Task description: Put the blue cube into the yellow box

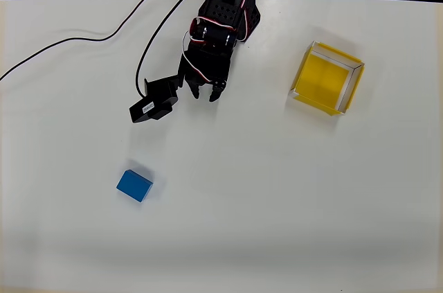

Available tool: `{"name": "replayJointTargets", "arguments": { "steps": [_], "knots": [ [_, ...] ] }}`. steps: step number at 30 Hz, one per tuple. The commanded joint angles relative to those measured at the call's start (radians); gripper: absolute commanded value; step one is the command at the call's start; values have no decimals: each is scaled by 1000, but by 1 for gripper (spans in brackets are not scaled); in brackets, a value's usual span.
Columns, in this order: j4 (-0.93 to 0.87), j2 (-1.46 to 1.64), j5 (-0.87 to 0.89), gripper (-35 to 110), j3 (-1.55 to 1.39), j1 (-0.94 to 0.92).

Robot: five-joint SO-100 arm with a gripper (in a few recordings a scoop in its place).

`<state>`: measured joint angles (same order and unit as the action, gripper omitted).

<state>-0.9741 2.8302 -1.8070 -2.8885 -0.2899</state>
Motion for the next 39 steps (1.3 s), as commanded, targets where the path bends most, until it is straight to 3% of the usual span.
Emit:
{"name": "replayJointTargets", "arguments": {
  "steps": [1,5,12,20,27,39],
  "knots": [
    [137,-222,-89,17,348,-120],
    [325,-457,-77,18,531,-202],
    [495,-778,-77,45,778,-295],
    [543,-1032,3,64,1042,-308],
    [723,-1243,169,67,1164,-284],
    [643,-1506,291,68,1342,-264]
  ]
}}
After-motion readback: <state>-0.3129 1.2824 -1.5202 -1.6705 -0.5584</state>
